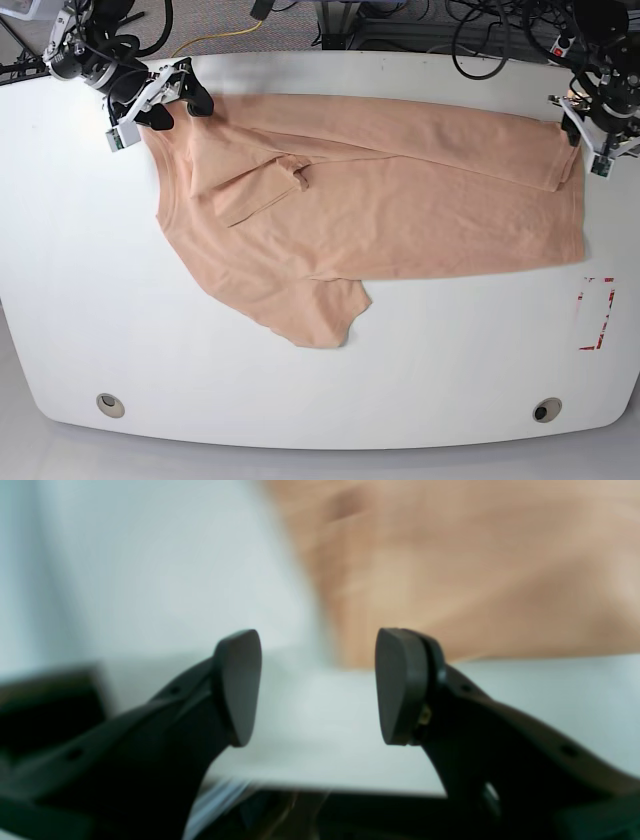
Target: Fold the T-shirt properly
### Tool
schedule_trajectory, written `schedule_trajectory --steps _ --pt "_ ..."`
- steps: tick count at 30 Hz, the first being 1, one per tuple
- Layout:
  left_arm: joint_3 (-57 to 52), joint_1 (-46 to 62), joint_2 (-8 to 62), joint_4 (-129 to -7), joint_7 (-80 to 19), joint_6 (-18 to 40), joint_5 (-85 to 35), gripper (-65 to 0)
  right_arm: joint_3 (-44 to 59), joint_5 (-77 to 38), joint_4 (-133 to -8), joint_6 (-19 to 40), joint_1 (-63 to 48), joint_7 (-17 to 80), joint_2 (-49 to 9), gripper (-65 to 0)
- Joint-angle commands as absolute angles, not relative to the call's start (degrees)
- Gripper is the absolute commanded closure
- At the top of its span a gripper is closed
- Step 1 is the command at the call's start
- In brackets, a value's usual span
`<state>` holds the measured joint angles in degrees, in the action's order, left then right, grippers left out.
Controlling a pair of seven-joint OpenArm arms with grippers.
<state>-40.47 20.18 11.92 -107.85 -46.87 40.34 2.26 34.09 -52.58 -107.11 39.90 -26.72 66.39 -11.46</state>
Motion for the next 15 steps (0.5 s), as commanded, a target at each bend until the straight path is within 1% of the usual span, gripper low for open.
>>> schedule_trajectory --steps 1,5,11,15 --pt "-42.86 20.26 13.14 -108.70 -46.29 40.00 2.24 -33.2 34.42 -56.48 -108.26 40.00 -26.68 65.36 -13.32 -49.5" --pt "-46.20 19.82 13.76 -108.09 -46.20 40.00 2.15 -33.2 34.42 -57.98 -108.18 40.00 -26.15 65.27 -15.16 -49.5" --pt "-47.87 12.00 12.18 -103.08 -45.93 40.00 2.24 -33.2 33.98 -57.80 -107.12 40.00 -20.70 65.27 -15.78 -49.5" --pt "-47.60 8.48 10.59 -101.93 -45.93 40.00 2.33 -33.2 32.75 -57.80 -102.46 40.00 -16.84 65.36 -16.04 -49.5"
